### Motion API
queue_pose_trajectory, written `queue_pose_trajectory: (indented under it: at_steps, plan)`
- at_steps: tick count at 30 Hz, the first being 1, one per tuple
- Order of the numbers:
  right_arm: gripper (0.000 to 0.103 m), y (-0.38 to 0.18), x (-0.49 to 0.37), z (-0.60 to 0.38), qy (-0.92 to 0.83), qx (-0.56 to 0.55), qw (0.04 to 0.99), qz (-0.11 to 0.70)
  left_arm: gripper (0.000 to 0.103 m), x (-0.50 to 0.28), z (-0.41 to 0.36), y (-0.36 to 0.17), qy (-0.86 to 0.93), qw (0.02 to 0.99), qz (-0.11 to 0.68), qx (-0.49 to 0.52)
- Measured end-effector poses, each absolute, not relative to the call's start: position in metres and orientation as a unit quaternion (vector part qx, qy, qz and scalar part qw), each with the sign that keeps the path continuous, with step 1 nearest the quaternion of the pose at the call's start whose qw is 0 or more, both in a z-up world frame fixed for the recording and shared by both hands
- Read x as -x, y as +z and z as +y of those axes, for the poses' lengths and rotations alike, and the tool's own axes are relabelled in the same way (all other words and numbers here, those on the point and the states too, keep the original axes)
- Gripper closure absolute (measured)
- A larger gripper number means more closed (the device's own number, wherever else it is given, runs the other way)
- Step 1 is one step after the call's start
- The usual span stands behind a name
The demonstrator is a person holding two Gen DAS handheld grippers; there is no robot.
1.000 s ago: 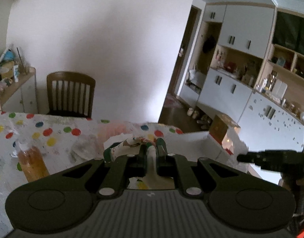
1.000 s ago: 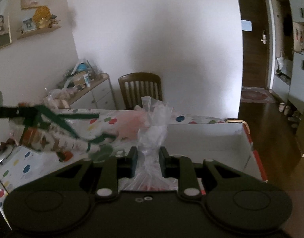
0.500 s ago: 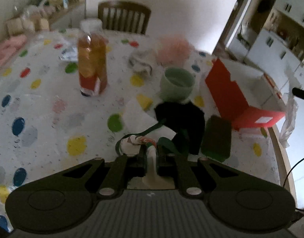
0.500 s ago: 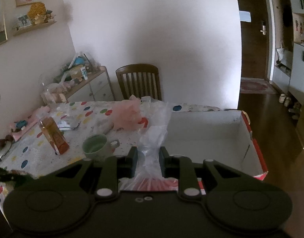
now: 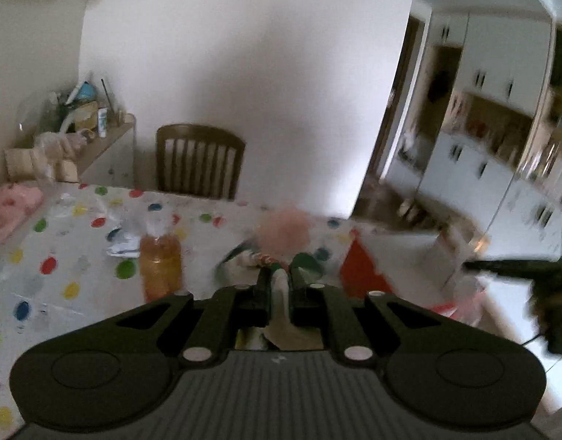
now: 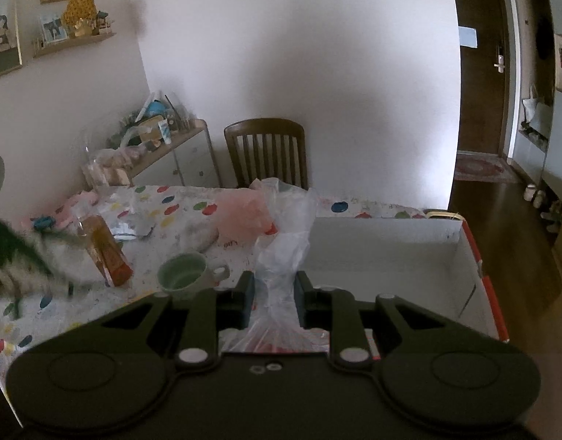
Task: Organize soft objects
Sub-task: 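Lift the cloth bag with the left gripper and carry it toward the red box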
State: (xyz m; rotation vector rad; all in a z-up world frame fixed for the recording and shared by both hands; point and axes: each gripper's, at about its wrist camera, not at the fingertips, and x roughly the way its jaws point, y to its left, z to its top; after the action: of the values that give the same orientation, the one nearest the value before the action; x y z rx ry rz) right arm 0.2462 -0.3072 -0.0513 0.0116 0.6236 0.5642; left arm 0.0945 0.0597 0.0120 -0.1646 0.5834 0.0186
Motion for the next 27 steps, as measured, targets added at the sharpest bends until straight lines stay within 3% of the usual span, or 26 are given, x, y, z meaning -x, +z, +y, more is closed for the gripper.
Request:
queue_pose_trajectory:
  at_steps: [4,11,18,27]
  plan:
    - [0.081,-0.057,-0.247,-0.308,0.267,0.003,0.912,0.311,0.095,-0.098,0.064,-0.027,0.005,0.929,0.347,0.125]
    - [0.081,-0.053,-0.248,-0.322,0.249,-0.001,0.918,0.309,0.095,-0.106,0.072,-0.036,0.013,0.925,0.35,0.145]
    - [0.081,-0.046,-0.257,-0.332,0.234,-0.004,0.925,0.3,0.095,-0.124,0.042,0.002,-0.064,0.942,0.305,0.127]
    - [0.081,-0.03,-0.294,-0.348,0.204,0.015,0.936,0.286,0.095,-0.21,-0.045,0.031,-0.176,0.949,0.252,0.072]
